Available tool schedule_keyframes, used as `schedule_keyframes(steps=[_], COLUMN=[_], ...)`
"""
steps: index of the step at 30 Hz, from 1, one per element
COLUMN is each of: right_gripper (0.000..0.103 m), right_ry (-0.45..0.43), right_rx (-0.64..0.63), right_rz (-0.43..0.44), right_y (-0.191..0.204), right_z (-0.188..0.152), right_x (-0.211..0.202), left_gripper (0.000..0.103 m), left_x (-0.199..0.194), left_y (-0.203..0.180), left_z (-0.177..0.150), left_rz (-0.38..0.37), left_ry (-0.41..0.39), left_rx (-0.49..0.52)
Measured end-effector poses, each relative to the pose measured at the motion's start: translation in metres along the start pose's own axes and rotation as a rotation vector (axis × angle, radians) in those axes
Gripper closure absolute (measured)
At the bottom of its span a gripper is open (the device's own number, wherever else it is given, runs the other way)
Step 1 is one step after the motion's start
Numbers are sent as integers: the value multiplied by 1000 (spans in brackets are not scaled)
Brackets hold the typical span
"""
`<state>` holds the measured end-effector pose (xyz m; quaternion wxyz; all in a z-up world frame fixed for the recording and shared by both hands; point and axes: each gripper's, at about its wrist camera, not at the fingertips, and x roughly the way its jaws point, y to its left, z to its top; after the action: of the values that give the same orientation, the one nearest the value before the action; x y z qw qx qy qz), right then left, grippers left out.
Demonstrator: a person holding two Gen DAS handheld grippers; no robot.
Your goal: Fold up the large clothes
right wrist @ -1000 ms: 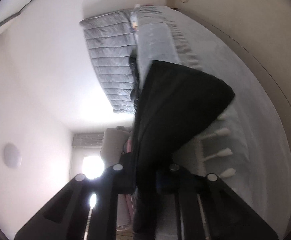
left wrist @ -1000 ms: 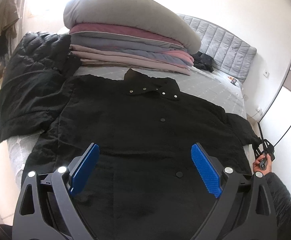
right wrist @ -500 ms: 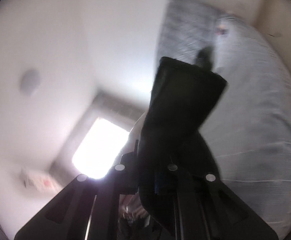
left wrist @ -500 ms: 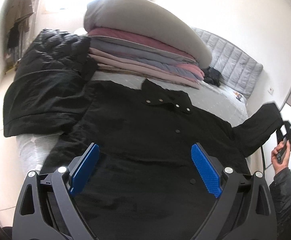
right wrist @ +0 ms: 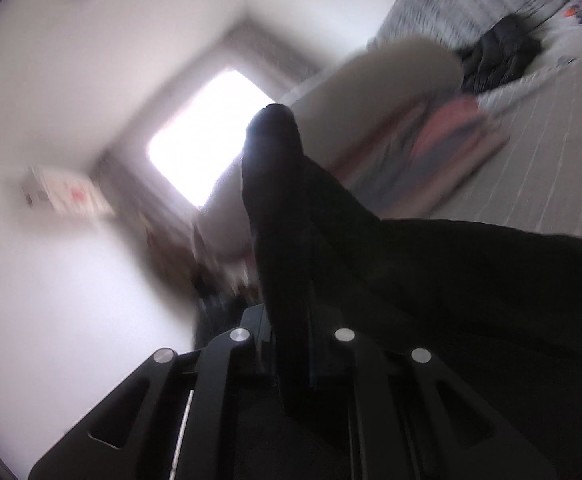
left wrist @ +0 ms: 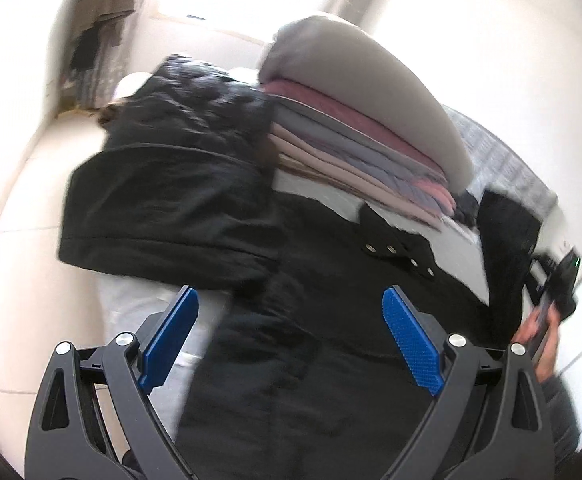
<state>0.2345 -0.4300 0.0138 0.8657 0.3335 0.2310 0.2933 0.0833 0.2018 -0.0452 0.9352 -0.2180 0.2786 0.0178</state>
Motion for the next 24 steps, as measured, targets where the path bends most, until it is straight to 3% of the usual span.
schedule_keyframes(steps=[5, 8, 15, 18, 20, 24], right_gripper=[92, 92, 90, 81, 67, 40], right_ry=[181, 245, 323, 430, 506, 569], right_rx=[-58, -50, -71, -51, -51, -52], right_rz=[-94, -132, -162, -194, -206, -150], right_y=[-1, -13, -8, -14, -16, 0], right_z=[-48, -60, -84, -97, -107, -109], right_x=[54, 74, 87, 96, 102, 99], left_gripper=[13, 13, 13, 13, 13, 13], left_x=[-4, -1, -2, -3, -4, -4], left_y=[46, 59, 55, 57, 58, 61], left_z=[10, 8, 8, 7, 8, 7], left_rz=[23, 14, -7, -11, -12, -18], left_ry=[-25, -22, -35, -32, -35, -36], left_rx=[-124, -175, -148, -157, -166, -178])
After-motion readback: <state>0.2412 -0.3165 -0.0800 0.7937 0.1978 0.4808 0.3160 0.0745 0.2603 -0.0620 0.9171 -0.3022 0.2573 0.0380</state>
